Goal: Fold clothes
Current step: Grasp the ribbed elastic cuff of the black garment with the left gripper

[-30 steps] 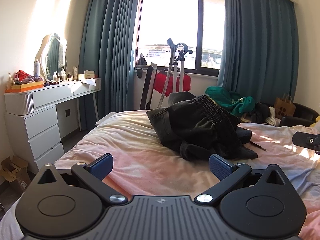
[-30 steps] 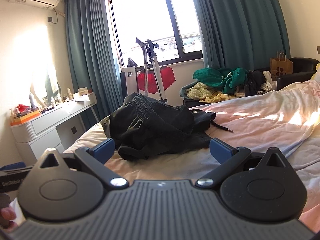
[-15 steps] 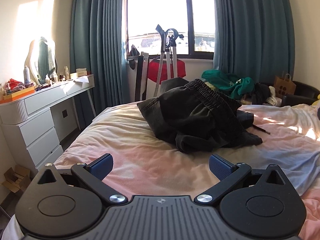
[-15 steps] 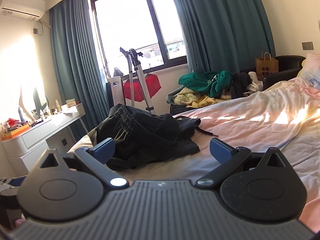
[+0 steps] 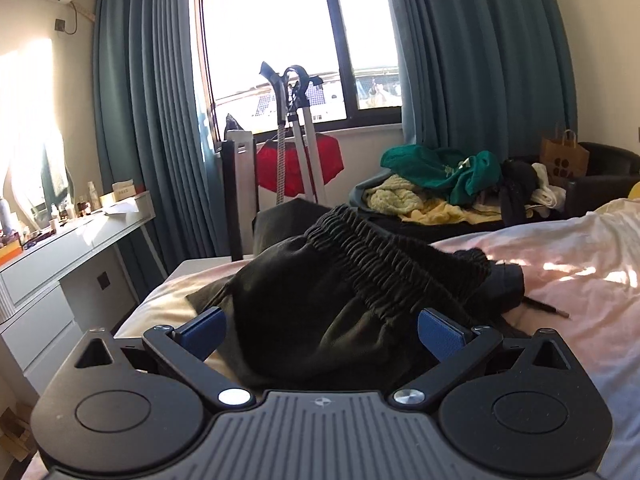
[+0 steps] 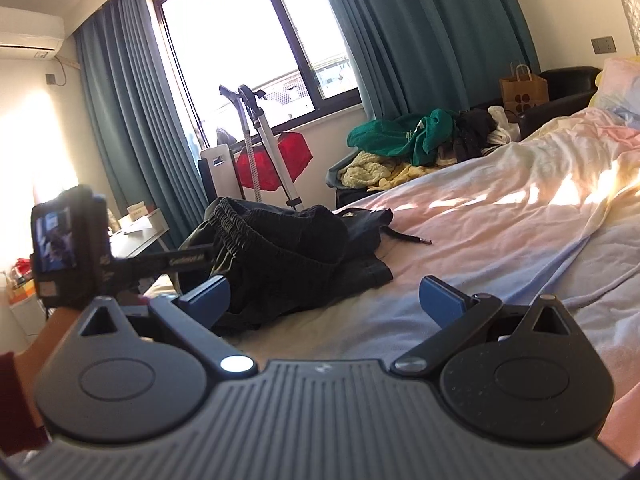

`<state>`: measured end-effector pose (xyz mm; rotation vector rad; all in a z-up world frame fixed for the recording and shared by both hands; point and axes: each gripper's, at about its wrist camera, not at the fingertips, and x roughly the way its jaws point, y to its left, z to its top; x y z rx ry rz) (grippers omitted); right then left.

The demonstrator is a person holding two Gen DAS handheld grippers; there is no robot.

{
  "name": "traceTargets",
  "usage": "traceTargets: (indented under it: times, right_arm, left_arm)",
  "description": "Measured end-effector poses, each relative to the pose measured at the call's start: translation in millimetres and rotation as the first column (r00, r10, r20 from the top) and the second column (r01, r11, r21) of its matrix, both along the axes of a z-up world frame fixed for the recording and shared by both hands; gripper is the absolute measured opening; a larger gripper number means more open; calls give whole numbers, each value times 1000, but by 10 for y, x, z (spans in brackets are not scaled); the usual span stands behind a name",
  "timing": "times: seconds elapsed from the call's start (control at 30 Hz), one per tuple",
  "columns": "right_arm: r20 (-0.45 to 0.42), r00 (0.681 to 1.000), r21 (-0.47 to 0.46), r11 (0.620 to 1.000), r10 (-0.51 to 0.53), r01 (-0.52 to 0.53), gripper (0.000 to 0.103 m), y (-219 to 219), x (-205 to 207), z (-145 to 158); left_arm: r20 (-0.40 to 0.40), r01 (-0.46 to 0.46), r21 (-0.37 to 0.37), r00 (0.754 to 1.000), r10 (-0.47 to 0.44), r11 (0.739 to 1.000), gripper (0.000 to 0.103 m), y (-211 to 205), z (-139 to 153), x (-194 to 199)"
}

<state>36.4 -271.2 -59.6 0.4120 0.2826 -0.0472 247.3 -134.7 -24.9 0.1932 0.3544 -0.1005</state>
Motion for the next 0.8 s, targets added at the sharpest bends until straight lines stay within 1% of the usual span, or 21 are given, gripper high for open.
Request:
traceTargets:
  times: [0.07,0.1,0.13,0.17,0.23,0.3,0.33,0.37,0.4,0.43,0.47,0.5,0.53,0.57,0.63,0.8]
  right_arm:
    - [-16,1000,29,1000,6,-5,103,-57,60,-78]
    - [-25,1000,41,999,7,-6,103,-82,91,-116]
    - [-31,999,52,999,5,-3,103,-105,119,-151]
    - [-37,999,61,998,1,1,103,-123,145,-183]
    - [-46,999,78,997,-1,4,103,-160,201,-242]
    - [-59,998,93,996,4,1,103,-194,255,-299]
    - [-66,998,104,995,6,1,103,-217,277,-327]
    - [-71,997,114,993,5,3,103,-242,293,-353]
    - [-73,997,126,992,0,10,103,-266,304,-378]
    - [-73,997,141,990,-7,17,103,-288,310,-403]
    - [-75,997,154,988,-9,20,103,-303,318,-423]
    - [-75,997,168,986,-4,16,103,-316,331,-435]
    - [-72,997,179,984,5,8,103,-324,342,-441]
    - [-68,998,182,983,13,0,103,-322,348,-444]
    - [-64,998,172,985,20,-9,103,-299,350,-437]
    - [-53,998,137,990,28,-20,103,-235,319,-384]
  left_arm:
    - [-9,-7,-15,1000,7,1000,101,-162,11,238]
    - [-21,-24,-29,999,23,999,99,-233,12,366]
    - [-41,-51,-51,998,49,997,94,-286,8,500]
    - [-63,-77,-74,995,73,994,91,-325,0,625]
    - [-102,-126,-95,988,117,987,90,-373,-44,870]
    - [-144,-176,-109,977,160,978,83,-398,-103,1107]
    - [-173,-196,-130,970,172,972,73,-380,-133,1211]
    - [-191,-204,-167,967,171,965,65,-340,-152,1271]
    - [-189,-210,-202,967,172,957,62,-304,-163,1282]
    - [-177,-220,-221,967,183,950,57,-274,-174,1261]
    - [-165,-227,-223,967,193,948,49,-247,-180,1223]
    - [-158,-229,-220,968,197,948,46,-235,-180,1190]
    - [-149,-226,-218,969,196,949,40,-213,-166,1131]
    - [-138,-216,-219,972,189,952,13,-180,-136,1041]
    - [-120,-199,-229,977,175,953,11,-84,-71,830]
    - [-102,-174,-328,984,148,928,9,396,137,43]
